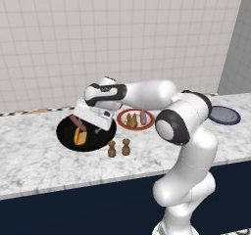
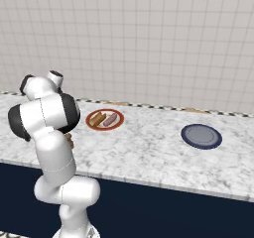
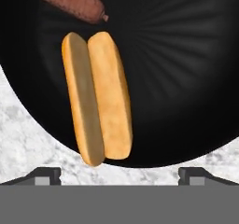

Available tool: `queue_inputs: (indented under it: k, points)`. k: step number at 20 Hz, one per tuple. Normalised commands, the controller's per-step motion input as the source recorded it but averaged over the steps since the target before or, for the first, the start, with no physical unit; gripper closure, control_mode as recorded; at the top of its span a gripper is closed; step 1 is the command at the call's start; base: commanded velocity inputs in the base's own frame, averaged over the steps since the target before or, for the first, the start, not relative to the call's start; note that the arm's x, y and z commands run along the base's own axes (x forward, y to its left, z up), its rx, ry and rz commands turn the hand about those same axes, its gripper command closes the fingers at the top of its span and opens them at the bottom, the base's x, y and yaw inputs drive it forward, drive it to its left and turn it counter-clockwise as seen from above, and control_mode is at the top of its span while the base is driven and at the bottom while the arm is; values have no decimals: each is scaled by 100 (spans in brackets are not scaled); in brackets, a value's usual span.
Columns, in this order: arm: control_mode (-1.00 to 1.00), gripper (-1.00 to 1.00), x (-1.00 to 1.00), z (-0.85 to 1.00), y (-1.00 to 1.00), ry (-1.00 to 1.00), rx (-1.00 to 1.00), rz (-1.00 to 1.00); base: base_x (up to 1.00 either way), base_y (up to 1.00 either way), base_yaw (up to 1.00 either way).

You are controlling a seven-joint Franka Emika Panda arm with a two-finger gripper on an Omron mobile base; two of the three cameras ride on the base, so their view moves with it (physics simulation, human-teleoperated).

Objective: Place one bun and one sausage from the bowl on each plate.

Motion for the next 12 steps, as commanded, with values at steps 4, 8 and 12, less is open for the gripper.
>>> queue_inputs:
  k: [4,8,12]
  points:
    - [-100,-100,0,-8,28,-11,12,-13,0,0,0]
    - [-100,-100,0,-3,-14,-6,11,-2,0,0,0]
    - [-100,-100,0,-1,-26,-4,13,0,0,0,0]
